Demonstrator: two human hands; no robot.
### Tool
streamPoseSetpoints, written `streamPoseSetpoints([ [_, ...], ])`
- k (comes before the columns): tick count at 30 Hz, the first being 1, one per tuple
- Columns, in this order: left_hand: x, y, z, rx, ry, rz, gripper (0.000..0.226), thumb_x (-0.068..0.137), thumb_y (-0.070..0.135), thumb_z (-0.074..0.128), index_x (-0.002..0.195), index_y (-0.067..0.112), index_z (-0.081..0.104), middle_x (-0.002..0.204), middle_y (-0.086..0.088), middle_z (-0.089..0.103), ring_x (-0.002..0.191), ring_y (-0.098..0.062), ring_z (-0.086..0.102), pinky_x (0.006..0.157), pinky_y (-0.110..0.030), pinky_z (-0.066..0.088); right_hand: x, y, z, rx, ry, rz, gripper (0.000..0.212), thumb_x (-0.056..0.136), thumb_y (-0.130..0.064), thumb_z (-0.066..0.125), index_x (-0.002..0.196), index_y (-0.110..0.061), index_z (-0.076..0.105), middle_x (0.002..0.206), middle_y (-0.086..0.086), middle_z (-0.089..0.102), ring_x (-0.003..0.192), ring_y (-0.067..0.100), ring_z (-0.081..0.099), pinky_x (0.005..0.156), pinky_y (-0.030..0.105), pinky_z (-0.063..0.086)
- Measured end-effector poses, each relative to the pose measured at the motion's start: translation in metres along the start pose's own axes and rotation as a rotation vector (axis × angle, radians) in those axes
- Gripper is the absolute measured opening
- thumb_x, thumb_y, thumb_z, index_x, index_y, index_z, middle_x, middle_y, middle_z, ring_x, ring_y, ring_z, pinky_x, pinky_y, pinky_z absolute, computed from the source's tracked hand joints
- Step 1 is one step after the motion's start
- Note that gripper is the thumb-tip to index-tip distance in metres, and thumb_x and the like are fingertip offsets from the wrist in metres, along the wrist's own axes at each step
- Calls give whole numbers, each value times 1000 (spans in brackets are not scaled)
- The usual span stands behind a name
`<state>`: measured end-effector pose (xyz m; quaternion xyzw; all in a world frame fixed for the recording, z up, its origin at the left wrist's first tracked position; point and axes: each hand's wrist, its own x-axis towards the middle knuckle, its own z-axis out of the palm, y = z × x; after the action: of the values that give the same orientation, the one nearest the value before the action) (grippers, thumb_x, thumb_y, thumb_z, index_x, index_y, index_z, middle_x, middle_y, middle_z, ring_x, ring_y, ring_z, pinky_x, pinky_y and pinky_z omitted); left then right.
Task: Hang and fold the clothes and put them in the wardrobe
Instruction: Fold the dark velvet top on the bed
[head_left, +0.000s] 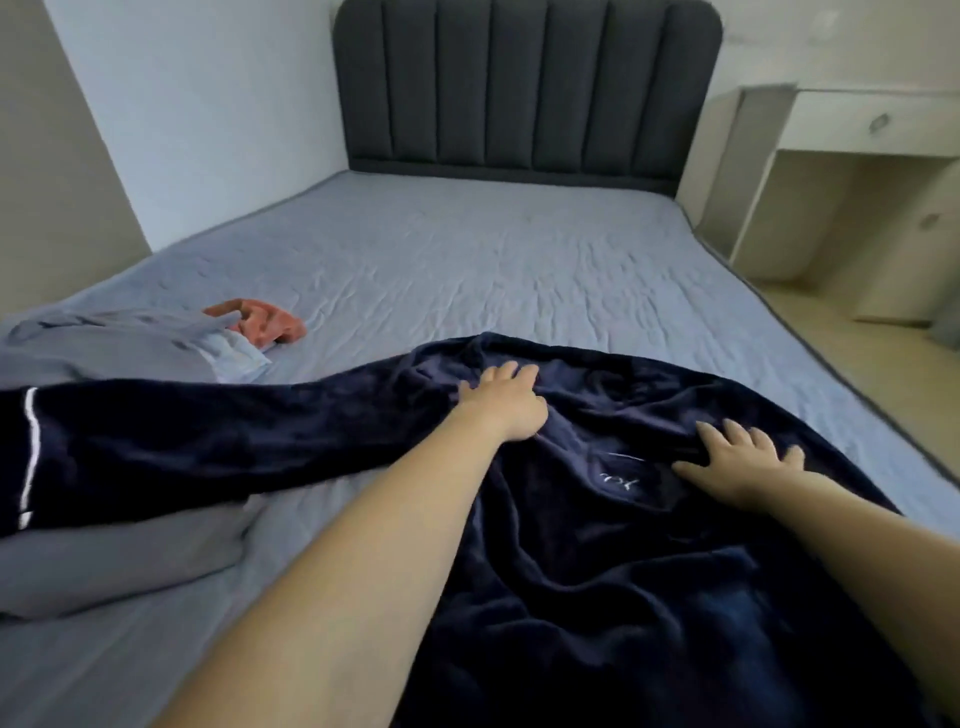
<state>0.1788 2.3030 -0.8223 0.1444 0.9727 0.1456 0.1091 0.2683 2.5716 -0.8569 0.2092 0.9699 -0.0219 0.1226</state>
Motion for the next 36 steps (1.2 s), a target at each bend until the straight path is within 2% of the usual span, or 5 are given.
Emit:
streamPoseSetpoints([
  [13,113,73,54,-11,625,81,6,95,5,41,93,7,47,107,-14,50,96,-32,49,78,-44,48,82,128,19,504,110,139,45,92,-49,53,116,-11,49,124,16,56,109,33,53,90,40,43],
  [21,116,151,54,-706,-222,-92,28,87,36,61,101,18,76,98,-9,75,91,-29,71,89,-44,56,31,171,0,1246,-619,-53,57,69,-45,78,114,-11,69,108,8,73,102,25,69,100,43,48],
  [26,140,195,13,-625,261,-60,45,100,33,46,138,9,44,137,-12,53,128,-31,49,105,-38,40,-14,178,17,1369,-840,-293,49,67,-25,80,111,-6,72,119,18,66,113,35,61,104,46,44],
  [33,21,265,52,25,269,234,33,84,33,52,115,22,51,121,-3,57,115,-28,52,92,-37,43,-23,239,-16,1611,-305,4,23,91,-12,55,108,2,63,84,16,64,72,26,62,65,32,51],
  [36,-85,281,94,25,-299,560,35,70,64,57,91,36,50,85,20,58,78,2,58,64,-22,41,-30,277,-20,1705,-197,33,22,92,-27,59,94,-7,68,74,7,70,63,19,66,55,26,55],
])
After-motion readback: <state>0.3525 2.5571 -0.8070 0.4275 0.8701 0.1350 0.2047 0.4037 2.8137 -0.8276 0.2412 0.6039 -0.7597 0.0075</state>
